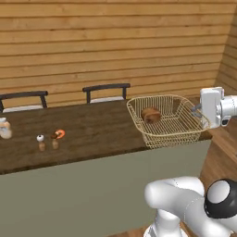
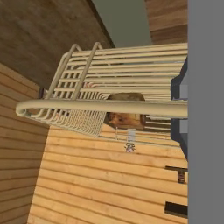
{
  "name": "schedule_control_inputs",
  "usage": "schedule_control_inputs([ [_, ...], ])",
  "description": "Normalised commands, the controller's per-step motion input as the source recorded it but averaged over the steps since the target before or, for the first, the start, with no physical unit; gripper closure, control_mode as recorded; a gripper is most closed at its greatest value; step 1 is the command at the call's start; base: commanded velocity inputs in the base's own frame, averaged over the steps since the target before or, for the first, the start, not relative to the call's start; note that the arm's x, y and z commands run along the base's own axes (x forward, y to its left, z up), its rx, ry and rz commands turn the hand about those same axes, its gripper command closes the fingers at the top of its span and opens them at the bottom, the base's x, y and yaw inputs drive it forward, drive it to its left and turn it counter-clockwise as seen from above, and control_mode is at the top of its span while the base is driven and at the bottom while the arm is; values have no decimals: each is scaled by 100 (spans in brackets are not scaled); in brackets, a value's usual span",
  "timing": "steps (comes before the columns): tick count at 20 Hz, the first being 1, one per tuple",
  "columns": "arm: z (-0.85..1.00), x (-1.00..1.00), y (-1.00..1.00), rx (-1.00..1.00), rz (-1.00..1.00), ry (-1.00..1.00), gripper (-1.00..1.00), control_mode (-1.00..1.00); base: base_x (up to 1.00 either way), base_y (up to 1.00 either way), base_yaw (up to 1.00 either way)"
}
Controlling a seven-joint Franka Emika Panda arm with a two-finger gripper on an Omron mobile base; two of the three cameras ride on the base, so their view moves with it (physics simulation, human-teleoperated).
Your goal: Open the cabinet, pick up the bread from the cabinet and place it in the basket. Then move the basket to the dining counter.
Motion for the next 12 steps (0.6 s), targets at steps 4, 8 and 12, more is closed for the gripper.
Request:
schedule_control_inputs([
  [4, 0, 0, 0, 0, 0, 0, 100, 100, 62, 0, 0],
  [8, 0, 0, 0, 0, 0, 0, 100, 100, 64, 0, 0],
  [12, 0, 0, 0, 0, 0, 0, 100, 100, 32, -3, 6],
])
